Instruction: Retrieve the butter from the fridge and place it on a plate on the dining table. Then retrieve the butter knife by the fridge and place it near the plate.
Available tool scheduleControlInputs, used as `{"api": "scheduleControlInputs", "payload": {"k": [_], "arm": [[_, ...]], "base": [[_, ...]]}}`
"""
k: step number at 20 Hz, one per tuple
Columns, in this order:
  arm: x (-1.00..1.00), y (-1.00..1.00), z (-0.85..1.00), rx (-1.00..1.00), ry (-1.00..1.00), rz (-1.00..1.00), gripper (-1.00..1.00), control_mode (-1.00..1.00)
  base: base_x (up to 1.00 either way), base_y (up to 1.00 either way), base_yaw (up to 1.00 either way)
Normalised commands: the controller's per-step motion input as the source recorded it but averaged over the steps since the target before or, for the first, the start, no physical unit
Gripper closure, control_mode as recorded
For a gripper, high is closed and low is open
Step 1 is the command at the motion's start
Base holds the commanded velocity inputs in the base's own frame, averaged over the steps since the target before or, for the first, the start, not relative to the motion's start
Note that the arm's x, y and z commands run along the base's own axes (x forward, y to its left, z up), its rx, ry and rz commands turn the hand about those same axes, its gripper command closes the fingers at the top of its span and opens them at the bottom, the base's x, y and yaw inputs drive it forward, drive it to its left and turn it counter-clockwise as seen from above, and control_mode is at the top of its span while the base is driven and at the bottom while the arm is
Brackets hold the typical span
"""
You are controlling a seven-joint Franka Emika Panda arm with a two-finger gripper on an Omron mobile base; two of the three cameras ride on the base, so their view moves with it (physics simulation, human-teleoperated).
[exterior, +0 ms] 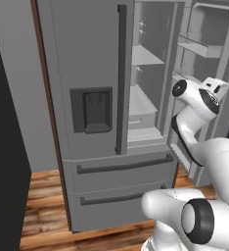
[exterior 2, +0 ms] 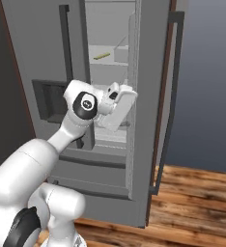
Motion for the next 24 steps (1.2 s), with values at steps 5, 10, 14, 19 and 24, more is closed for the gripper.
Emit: {"api": "scheduleControlInputs", "payload": {"k": [5,10,14,19,24], "arm": [[-0.13,0.48,0.13,-0.02,0.07,-0.01,-1.0,-1.0],[-0.27,1.0,0.03,0.23,0.0,-0.06,-1.0,-1.0],[-0.05,0.97,0.0,0.6,-0.02,-0.03,-1.0,-1.0],[0.0,1.0,0.0,0.68,-0.17,0.0,-1.0,-1.0],[0.0,0.87,0.01,0.62,-0.33,0.0,-1.0,-1.0]], "base": [[0.0,0.0,0.0],[0.0,0.0,0.0],[0.0,0.0,0.0],[0.0,0.0,0.0],[0.0,0.0,0.0]]}}
